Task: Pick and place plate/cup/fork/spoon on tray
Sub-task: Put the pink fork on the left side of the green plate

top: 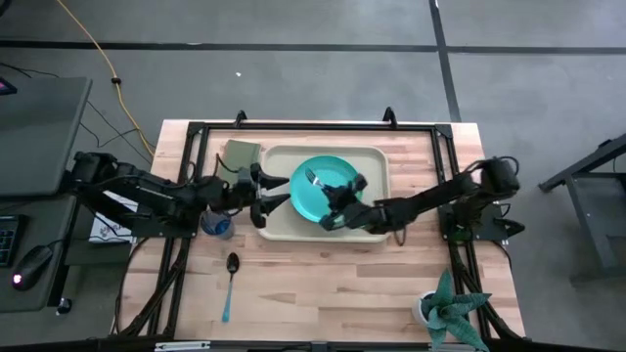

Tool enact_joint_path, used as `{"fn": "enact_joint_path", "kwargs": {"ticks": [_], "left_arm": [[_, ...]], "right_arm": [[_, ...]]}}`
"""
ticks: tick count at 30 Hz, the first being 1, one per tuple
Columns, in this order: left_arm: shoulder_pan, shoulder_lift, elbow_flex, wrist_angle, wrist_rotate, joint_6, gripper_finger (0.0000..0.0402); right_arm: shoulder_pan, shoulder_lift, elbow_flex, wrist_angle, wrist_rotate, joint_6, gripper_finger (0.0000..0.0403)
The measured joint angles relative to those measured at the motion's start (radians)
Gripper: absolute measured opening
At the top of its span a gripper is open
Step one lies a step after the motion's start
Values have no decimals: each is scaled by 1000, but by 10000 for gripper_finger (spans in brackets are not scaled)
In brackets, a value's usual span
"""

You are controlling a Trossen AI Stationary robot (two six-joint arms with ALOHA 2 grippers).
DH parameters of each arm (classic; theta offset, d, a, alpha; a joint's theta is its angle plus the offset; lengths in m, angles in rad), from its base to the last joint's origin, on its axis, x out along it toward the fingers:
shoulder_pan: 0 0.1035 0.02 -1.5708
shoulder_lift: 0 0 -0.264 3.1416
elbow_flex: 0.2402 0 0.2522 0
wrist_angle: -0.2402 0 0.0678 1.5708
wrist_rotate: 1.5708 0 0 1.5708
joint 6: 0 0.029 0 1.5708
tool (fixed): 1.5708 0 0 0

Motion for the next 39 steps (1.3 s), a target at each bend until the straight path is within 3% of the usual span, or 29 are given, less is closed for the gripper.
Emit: {"fn": "enact_joint_path", "kwargs": {"ticks": [6,11,25,31,39], "left_arm": [[0,52,7,-3,-157,-62,262],[7,70,7,-3,-212,-111,260],[66,148,7,-8,-218,-260,259],[66,215,63,-6,-206,-309,259],[72,265,93,-5,-226,-325,258]], "right_arm": [[0,104,203,-198,85,-6,14],[5,139,272,-203,75,-26,14],[24,140,279,-198,62,-36,14],[-6,140,279,-189,-5,-11,14],[-4,140,279,-190,-8,-11,14]]}}
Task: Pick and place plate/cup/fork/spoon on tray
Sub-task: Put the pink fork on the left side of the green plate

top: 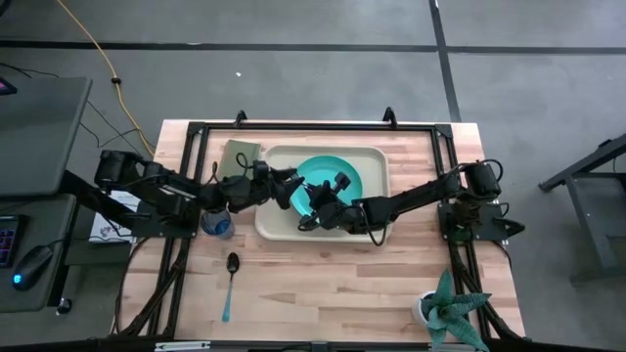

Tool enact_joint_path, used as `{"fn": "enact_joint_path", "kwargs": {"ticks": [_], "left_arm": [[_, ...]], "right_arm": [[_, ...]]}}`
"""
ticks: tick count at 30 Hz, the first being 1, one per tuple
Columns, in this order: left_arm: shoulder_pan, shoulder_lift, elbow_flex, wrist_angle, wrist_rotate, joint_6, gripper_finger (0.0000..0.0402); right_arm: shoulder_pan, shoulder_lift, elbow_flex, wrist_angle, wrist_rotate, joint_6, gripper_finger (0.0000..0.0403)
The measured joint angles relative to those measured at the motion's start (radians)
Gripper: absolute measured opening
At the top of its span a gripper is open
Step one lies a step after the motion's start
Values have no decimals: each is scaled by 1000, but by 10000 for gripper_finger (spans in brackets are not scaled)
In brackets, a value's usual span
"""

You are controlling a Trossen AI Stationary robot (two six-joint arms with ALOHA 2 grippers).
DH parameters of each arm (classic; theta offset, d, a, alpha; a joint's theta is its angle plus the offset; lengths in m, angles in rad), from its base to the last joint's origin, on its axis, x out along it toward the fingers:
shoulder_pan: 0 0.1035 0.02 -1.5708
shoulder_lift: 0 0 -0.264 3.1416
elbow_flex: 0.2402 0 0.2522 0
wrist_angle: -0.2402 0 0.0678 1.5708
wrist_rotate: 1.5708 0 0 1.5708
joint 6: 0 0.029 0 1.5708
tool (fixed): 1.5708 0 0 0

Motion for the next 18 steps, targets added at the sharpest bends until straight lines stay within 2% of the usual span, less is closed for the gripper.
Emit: {"fn": "enact_joint_path", "kwargs": {"ticks": [3,6,9,14,16,18], "left_arm": [[0,4,0,0,-7,-2,247],[-1,4,0,1,-11,-2,212],[-1,4,0,1,-15,-2,154],[-1,4,0,0,-26,16,27],[0,4,0,0,-26,33,10],[0,4,0,-7,-26,51,13]], "right_arm": [[0,0,0,0,0,2,14],[-2,0,0,0,0,4,14],[-5,0,0,0,3,4,14],[-6,0,0,0,3,4,14],[-6,0,0,0,1,4,14],[-6,0,0,0,0,4,14]]}}
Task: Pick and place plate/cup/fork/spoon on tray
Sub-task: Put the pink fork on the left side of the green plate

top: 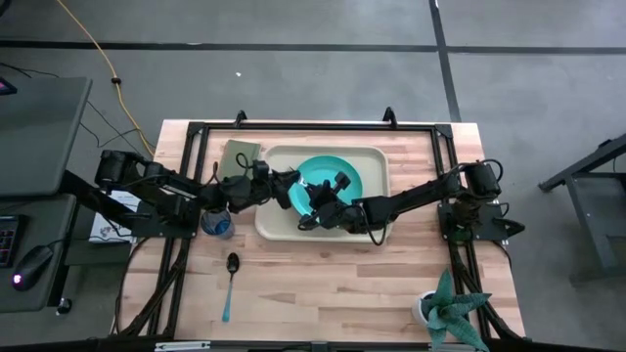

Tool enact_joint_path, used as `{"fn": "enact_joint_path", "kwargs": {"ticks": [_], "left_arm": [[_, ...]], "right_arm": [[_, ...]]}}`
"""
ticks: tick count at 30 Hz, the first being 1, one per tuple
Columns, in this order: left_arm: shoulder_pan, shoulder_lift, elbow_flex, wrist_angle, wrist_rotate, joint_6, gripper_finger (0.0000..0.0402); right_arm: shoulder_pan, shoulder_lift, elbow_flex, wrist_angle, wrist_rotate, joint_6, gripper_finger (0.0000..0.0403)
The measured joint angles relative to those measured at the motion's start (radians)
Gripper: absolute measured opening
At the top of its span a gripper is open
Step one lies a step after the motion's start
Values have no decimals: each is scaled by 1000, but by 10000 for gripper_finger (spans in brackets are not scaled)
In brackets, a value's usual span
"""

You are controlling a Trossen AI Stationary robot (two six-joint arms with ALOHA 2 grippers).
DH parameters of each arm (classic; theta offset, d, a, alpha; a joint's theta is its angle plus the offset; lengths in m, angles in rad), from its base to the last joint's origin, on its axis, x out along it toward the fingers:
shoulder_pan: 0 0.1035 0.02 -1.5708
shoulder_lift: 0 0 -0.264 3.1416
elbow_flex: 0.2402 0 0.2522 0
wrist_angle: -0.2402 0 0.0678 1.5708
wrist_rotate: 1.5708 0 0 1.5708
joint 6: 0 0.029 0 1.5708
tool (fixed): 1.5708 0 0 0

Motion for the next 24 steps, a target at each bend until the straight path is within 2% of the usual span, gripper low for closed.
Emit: {"fn": "enact_joint_path", "kwargs": {"ticks": [3,7,12,16,19,24], "left_arm": [[0,0,0,-5,1,29,4],[3,-6,0,-26,4,80,1],[26,-92,-1,-166,4,98,0],[47,-225,-1,-306,8,157,0],[74,-374,1,-488,71,201,0],[179,-609,96,-1027,198,198,0]], "right_arm": [[4,0,0,-1,-7,-5,38],[20,-13,0,-17,13,-27,94],[40,-40,0,-130,84,-23,172],[52,-80,0,-296,107,48,215],[66,-121,0,-512,108,176,226],[111,-185,-6,-899,121,453,226]]}}
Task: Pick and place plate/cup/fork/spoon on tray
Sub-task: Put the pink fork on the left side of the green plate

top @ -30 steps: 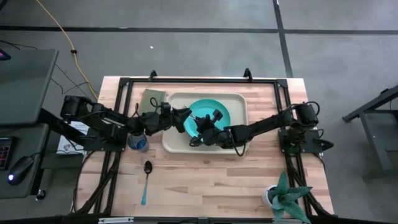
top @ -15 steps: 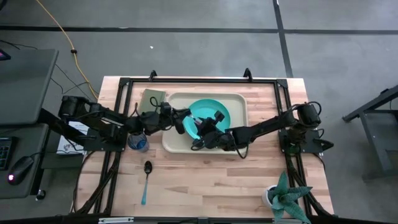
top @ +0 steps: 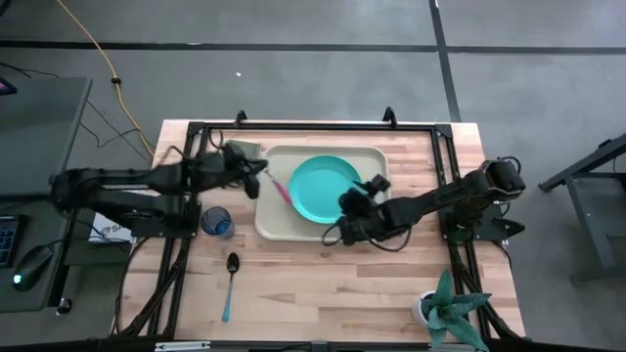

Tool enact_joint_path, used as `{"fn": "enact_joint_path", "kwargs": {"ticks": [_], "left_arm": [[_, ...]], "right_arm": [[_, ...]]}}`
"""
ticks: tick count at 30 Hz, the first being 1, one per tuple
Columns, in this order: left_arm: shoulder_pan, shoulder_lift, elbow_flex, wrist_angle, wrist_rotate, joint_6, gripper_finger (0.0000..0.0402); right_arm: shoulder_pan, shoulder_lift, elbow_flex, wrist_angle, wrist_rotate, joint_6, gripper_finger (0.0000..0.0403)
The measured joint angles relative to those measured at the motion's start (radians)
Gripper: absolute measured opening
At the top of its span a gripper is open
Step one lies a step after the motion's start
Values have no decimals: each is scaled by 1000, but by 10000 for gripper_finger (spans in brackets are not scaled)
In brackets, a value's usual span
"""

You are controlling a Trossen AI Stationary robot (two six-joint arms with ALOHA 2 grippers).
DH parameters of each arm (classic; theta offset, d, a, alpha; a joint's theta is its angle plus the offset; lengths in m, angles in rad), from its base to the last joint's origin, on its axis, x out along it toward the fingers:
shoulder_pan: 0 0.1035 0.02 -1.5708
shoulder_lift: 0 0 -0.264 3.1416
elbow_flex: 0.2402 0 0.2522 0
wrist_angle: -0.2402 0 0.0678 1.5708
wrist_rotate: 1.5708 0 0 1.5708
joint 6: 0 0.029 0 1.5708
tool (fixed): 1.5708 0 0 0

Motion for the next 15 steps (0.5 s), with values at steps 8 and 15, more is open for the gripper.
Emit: {"fn": "enact_joint_path", "kwargs": {"ticks": [8,15], "left_arm": [[211,48,67,-330,390,-23,0],[318,342,116,-217,530,19,0]], "right_arm": [[84,-84,-84,-173,-7,236,227],[93,-88,-138,-122,-17,271,227]]}}
